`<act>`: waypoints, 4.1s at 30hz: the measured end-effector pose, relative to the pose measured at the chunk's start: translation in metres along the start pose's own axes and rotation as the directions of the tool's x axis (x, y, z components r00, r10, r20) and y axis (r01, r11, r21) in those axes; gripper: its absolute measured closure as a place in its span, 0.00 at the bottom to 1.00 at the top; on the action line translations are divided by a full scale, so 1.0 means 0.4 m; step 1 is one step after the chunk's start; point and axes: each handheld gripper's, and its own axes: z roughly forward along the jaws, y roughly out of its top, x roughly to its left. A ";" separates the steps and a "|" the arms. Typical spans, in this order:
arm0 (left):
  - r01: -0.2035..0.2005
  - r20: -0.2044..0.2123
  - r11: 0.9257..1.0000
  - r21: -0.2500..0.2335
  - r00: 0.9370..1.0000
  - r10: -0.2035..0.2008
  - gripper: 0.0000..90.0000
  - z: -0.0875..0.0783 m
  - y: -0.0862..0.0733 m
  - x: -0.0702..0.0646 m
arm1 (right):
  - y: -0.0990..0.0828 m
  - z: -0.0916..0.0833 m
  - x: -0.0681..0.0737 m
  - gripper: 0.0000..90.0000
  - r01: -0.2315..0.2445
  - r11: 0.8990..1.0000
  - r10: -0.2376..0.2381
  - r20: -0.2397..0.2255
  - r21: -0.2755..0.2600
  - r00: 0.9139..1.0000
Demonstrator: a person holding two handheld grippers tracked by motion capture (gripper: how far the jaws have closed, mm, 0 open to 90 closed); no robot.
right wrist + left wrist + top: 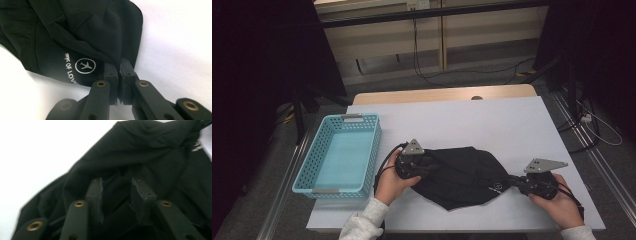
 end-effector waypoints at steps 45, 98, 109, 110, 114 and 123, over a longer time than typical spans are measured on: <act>0.177 -0.036 0.951 -0.254 0.981 -0.192 0.96 -0.149 0.082 0.110 | 0.105 -0.009 -0.051 0.93 -0.072 0.989 0.072 0.000 -0.129 0.997; 0.240 -0.094 0.920 -0.310 0.955 -0.281 0.96 -0.191 0.124 0.200 | 0.276 0.010 -0.115 0.97 -0.080 0.961 0.106 0.083 -0.265 0.991; 0.248 -0.113 0.924 -0.291 0.950 -0.290 0.96 -0.223 0.120 0.200 | 0.294 0.022 -0.106 0.97 -0.070 0.962 0.093 0.078 -0.263 0.993; 0.247 -0.115 0.924 -0.291 0.950 -0.291 0.96 -0.225 0.119 0.200 | 0.297 0.022 -0.106 0.97 -0.065 0.962 0.088 0.078 -0.264 0.993; 0.251 -0.118 0.925 -0.286 0.949 -0.293 0.96 -0.228 0.117 0.202 | 0.306 0.022 -0.104 0.97 -0.057 0.963 0.080 0.076 -0.265 0.994; 0.257 -0.112 0.921 -0.293 0.947 -0.301 0.96 -0.227 0.117 0.205 | 0.312 0.032 -0.113 0.97 -0.054 0.966 0.076 0.079 -0.252 0.994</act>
